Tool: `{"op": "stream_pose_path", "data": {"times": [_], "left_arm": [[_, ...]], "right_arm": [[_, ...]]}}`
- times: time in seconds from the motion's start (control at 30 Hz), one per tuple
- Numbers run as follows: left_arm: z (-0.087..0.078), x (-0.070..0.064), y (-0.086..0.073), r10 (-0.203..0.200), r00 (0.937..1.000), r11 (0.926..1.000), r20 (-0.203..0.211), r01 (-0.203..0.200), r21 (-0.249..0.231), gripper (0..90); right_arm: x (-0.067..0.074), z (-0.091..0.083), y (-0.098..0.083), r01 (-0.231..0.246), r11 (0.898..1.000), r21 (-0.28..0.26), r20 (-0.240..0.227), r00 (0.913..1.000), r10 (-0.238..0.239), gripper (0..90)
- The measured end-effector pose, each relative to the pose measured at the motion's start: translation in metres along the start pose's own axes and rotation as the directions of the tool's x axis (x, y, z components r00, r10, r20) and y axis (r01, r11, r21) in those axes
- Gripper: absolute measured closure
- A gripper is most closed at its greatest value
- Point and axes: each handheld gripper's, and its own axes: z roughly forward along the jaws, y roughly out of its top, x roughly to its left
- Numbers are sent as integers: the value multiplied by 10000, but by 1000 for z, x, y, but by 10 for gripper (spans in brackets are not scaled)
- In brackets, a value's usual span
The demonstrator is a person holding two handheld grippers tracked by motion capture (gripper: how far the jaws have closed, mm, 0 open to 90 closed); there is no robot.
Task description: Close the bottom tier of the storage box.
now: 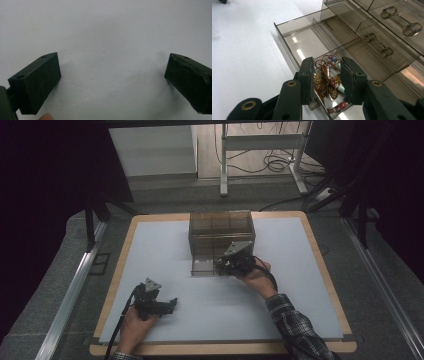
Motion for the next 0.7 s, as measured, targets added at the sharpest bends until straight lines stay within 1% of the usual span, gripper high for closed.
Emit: {"op": "stream_pose_path", "data": {"times": [0.3, 0.7], "left_arm": [[0, 0, 0, -2, 10000, 10000, 0, 2, -1, 5], [0, 0, 0, -1, 10000, 10000, 1, 1, 0, 6]], "right_arm": [[4, -7, -4, -28, 10000, -21, -107, 9999, 27, 604], [13, -20, -12, 39, 10000, -23, -325, 9995, -39, 568]]}}
